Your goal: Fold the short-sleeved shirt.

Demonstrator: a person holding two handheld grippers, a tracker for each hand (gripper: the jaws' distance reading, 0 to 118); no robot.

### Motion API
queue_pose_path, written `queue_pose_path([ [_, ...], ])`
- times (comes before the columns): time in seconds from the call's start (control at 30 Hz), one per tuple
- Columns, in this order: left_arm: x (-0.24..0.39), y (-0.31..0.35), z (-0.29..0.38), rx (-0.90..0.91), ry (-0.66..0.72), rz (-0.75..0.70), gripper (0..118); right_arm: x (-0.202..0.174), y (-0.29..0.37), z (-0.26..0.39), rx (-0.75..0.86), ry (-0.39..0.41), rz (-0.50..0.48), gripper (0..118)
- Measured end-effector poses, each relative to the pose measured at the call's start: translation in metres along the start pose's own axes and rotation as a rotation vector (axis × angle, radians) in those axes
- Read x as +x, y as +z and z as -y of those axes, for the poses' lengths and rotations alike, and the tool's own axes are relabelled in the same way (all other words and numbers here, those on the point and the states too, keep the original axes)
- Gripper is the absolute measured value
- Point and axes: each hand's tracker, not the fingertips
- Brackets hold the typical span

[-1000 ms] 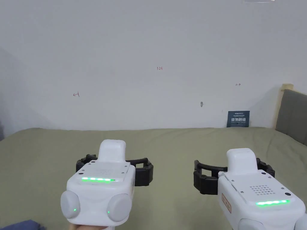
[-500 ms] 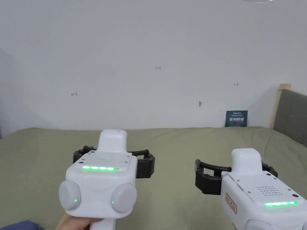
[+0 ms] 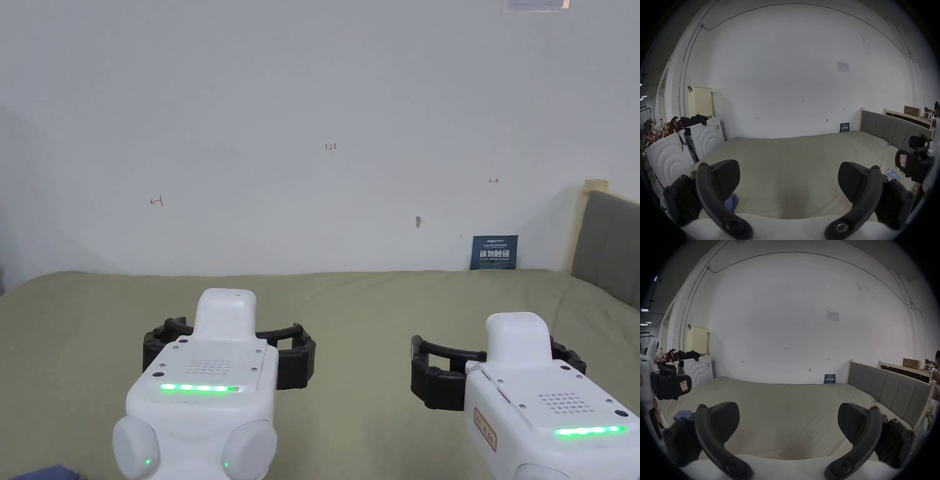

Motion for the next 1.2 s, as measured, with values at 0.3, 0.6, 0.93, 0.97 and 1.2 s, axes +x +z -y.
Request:
queue_pose_path([
  [0.3,0.000,0.009,0.012,0.137,-0.098,-0.026,118,-0.006,0.002,-0.001,0.004,0.035,0.034,118],
  [0.6,-0.013,0.012,0.011,0.057,0.053,-0.024,118,-0.007,0.013,-0.006,-0.013,0.024,0.047,118],
  [0.93,-0.012,0.014,0.014,0.044,0.051,-0.015,118,-0.011,0.012,-0.006,-0.030,0.035,0.053,118],
  [0.97,-0.011,0.016,0.013,0.055,0.055,-0.011,118,-0.012,0.012,-0.005,-0.030,0.037,0.055,118],
  [1.2,-0.004,0.023,0.015,0.063,0.004,-0.001,118,-0.012,0.012,-0.002,-0.033,0.041,0.039,118],
])
